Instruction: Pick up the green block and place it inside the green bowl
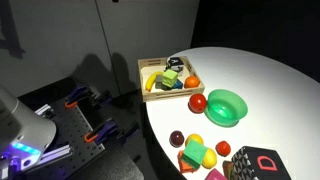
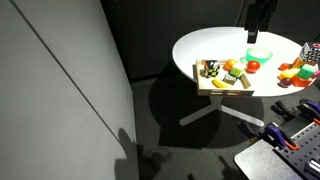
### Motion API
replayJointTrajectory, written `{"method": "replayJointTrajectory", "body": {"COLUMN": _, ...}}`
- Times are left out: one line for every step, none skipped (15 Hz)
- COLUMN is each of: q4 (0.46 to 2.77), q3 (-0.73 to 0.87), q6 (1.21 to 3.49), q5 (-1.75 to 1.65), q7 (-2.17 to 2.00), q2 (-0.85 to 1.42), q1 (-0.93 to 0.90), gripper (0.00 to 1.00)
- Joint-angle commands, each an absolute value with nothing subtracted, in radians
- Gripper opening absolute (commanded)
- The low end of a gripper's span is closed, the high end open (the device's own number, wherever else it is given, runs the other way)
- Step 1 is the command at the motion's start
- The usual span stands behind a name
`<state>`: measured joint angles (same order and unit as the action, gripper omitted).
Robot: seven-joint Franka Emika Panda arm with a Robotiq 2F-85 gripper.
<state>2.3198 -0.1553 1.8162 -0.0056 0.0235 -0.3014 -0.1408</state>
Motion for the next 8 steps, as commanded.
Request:
{"method": "replayJointTrajectory", "body": {"q4": 2.318, "q3": -0.152, "q6": 1.815, "q5": -0.007, "q7": 0.022, "q2": -0.301, "q1": -0.145, "gripper": 1.0}}
{"method": "replayJointTrajectory", "body": {"q4": 2.318, "q3": -0.152, "q6": 1.815, "q5": -0.007, "q7": 0.022, "q2": -0.301, "q1": -0.145, "gripper": 1.0}}
{"method": "replayJointTrajectory", "body": {"q4": 2.318, "q3": -0.152, "q6": 1.815, "q5": -0.007, "q7": 0.022, "q2": -0.301, "q1": -0.145, "gripper": 1.0}}
{"method": "replayJointTrajectory", "body": {"q4": 2.318, "q3": -0.152, "q6": 1.815, "q5": -0.007, "q7": 0.022, "q2": -0.301, "q1": -0.145, "gripper": 1.0}}
{"method": "replayJointTrajectory", "body": {"q4": 2.318, "q3": -0.152, "q6": 1.815, "q5": -0.007, "q7": 0.022, "q2": -0.301, "q1": -0.145, "gripper": 1.0}}
{"method": "replayJointTrajectory", "body": {"q4": 2.312, "q3": -0.151, "q6": 1.811, "q5": -0.011, "q7": 0.014, "q2": -0.291, "q1": -0.141, "gripper": 1.0}}
{"method": "replayJointTrajectory", "body": {"q4": 2.314, "q3": -0.151, "q6": 1.823, "q5": -0.02, "q7": 0.005, "q2": -0.287, "q1": -0.136, "gripper": 1.0}}
{"method": "replayJointTrajectory", "body": {"q4": 2.311, "q3": -0.146, "q6": 1.828, "q5": -0.03, "q7": -0.003, "q2": -0.28, "q1": -0.127, "gripper": 1.0}}
